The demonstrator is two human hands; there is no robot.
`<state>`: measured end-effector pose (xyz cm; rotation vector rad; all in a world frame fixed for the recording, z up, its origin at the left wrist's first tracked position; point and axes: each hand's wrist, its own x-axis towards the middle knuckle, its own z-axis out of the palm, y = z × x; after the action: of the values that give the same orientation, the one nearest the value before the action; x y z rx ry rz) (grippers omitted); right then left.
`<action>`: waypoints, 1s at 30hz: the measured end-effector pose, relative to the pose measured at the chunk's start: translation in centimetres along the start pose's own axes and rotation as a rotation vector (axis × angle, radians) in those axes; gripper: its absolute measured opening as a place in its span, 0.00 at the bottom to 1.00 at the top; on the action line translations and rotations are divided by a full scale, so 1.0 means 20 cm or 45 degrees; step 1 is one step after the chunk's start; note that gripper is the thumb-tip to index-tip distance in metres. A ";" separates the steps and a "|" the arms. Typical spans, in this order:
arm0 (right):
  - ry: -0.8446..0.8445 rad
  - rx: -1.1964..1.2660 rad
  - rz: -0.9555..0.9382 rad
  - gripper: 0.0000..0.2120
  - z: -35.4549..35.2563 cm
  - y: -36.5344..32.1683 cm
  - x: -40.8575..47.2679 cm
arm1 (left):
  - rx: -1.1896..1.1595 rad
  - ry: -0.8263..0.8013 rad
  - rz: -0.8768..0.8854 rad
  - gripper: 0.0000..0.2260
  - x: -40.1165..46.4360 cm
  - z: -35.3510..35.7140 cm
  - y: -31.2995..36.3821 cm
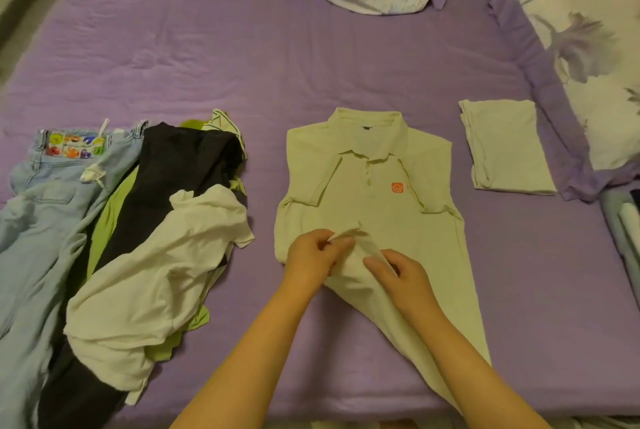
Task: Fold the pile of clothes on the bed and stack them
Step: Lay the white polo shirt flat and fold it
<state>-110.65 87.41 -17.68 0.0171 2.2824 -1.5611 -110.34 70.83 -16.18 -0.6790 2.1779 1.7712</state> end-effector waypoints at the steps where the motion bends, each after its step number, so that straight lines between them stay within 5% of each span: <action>1: -0.008 -0.006 0.004 0.18 -0.03 0.01 0.06 | 0.177 0.069 0.046 0.17 0.05 0.02 0.02; 5: -0.082 -0.029 0.080 0.16 -0.17 0.05 0.28 | 0.322 0.277 0.228 0.21 0.31 0.07 0.12; 9: -0.256 0.044 0.244 0.16 -0.30 0.18 0.45 | 0.149 0.306 0.059 0.20 0.57 0.07 0.17; 17: -0.536 -0.198 0.527 0.03 -0.57 0.43 0.77 | 0.268 0.564 0.007 0.19 0.98 -0.06 0.11; 25: -0.227 -0.227 0.359 0.05 -0.63 0.35 1.13 | 0.214 0.574 -0.041 0.14 1.17 -0.07 0.07; 30: -0.100 -0.354 0.220 0.08 -0.71 0.16 1.35 | 0.458 0.641 -0.042 0.15 1.25 -0.15 0.11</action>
<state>-139.35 96.07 -24.38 0.0761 2.3465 -1.1316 -132.59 63.42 -25.50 -1.1488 2.6868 1.2272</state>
